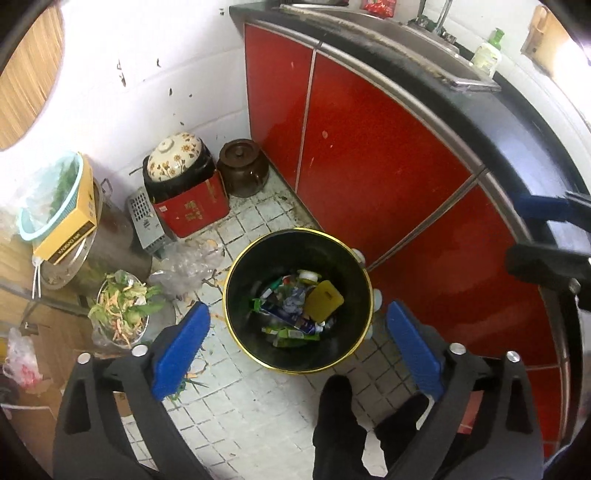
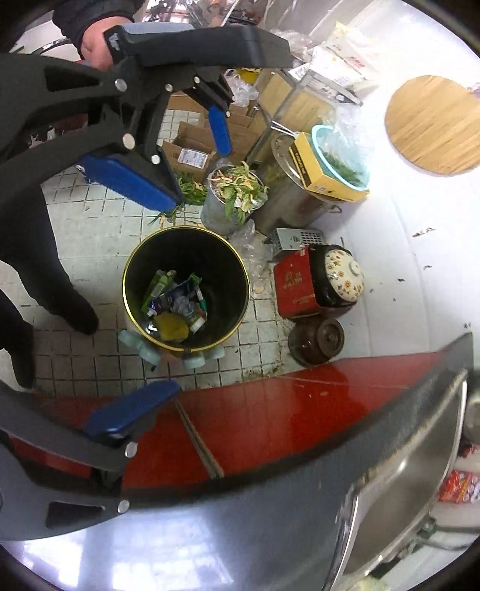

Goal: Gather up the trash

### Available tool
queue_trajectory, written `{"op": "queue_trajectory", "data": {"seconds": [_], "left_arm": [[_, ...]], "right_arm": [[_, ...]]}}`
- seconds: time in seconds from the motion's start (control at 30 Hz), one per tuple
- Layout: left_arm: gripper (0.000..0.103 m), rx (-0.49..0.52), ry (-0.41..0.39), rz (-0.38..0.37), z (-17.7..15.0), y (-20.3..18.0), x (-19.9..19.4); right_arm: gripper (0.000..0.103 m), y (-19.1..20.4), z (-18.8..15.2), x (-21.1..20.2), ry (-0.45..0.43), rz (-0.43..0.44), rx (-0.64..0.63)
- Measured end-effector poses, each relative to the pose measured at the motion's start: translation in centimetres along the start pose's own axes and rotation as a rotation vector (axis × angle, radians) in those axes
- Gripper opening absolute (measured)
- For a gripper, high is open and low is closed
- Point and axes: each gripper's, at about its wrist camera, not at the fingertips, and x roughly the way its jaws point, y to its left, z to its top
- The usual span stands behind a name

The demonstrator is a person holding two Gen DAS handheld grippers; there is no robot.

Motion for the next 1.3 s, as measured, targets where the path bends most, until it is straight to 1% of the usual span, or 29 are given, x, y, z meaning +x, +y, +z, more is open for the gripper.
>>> {"op": "queue_trajectory", "data": {"seconds": [0.1,0.13,0.17,0.23,0.3,0.37,0.4,0.43,0.5,0.53,0.57,0.6,0.63,0.67,0.7,0.73,0.87,0.9,0.97,1.07,1.17,1.3], "left_arm": [[0.096,0.015,-0.008,-0.009,0.9,-1.7,-1.4],[0.096,0.030,-0.007,-0.017,1.4,-2.8,-2.1],[0.096,0.045,-0.011,-0.029,1.8,-3.8,-2.7],[0.096,0.094,-0.021,-0.037,2.6,-6.4,-4.0],[0.096,0.140,0.000,-0.067,3.4,-9.2,-4.9],[0.096,0.187,-0.019,-0.113,4.3,-13.1,-6.4],[0.096,0.214,-0.031,-0.132,4.6,-15.1,-7.0],[0.096,0.254,-0.038,-0.166,4.9,-17.8,-7.8],[0.096,0.315,-0.046,-0.211,5.3,-22.1,-8.8],[0.096,0.352,-0.047,-0.239,5.4,-24.8,-9.4],[0.096,0.397,-0.045,-0.268,5.4,-27.6,-10.0],[0.096,0.430,-0.045,-0.288,5.2,-29.5,-10.2],[0.096,0.476,-0.050,-0.303,5.0,-32.0,-10.7],[0.096,0.541,-0.069,-0.322,4.4,-35.3,-11.5],[0.096,0.577,-0.077,-0.333,4.1,-37.0,-11.9],[0.096,0.627,-0.086,-0.347,3.5,-39.5,-12.6],[0.096,0.760,-0.093,-0.406,1.1,-46.6,-14.5],[0.096,0.796,-0.099,-0.414,0.3,-48.3,-15.1],[0.096,0.839,-0.104,-0.427,-0.4,-50.4,-15.7],[0.096,0.878,-0.105,-0.441,-1.5,-52.3,-16.6],[0.096,0.898,-0.106,-0.440,-2.2,-53.6,-17.0],[0.096,0.911,-0.099,-0.429,-2.5,-54.2,-17.0]], "right_arm": [[0.095,-0.9,-1.2,-3.5,-0.029,-0.046,0.000],[0.095,-1.4,-1.9,-5.3,-0.044,-0.080,-0.001],[0.095,-1.9,-2.5,-6.9,-0.060,-0.096,0.008],[0.095,-3.5,-4.3,-10.7,-0.103,-0.141,0.047],[0.096,-5.4,-6.3,-14.1,-0.148,-0.188,0.109],[0.096,-8.4,-9.6,-18.5,-0.197,-0.271,0.219],[0.096,-9.6,-11.2,-20.3,-0.220,-0.299,0.274],[0.096,-10.8,-12.6,-21.8,-0.238,-0.326,0.324],[0.096,-13.8,-16.9,-25.6,-0.276,-0.399,0.468],[0.096,-15.0,-18.9,-27.1,-0.285,-0.431,0.532],[0.096,-16.6,-21.7,-29.0,-0.293,-0.469,0.615],[0.096,-17.8,-24.1,-30.5,-0.304,-0.504,0.687],[0.096,-18.6,-26.2,-31.6,-0.314,-0.536,0.742],[0.096,-19.7,-29.4,-33.6,-0.330,-0.595,0.835],[0.096,-20.3,-31.3,-34.7,-0.331,-0.634,0.890],[0.096,-20.9,-33.6,-36.0,-0.332,-0.674,0.952],[0.096,-22.0,-39.7,-39.7,-0.347,-0.779,1.110],[0.096,-22.1,-40.4,-40.4,-0.352,-0.798,1.134],[0.096,-22.1,-41.7,-41.2,-0.358,-0.822,1.166],[0.096,-22.3,-43.2,-42.2,-0.373,-0.836,1.208],[0.096,-22.2,-43.8,-42.4,-0.391,-0.843,1.232],[0.096,-22.9,-44.5,-42.2,-0.376,-0.828,1.234]]}}
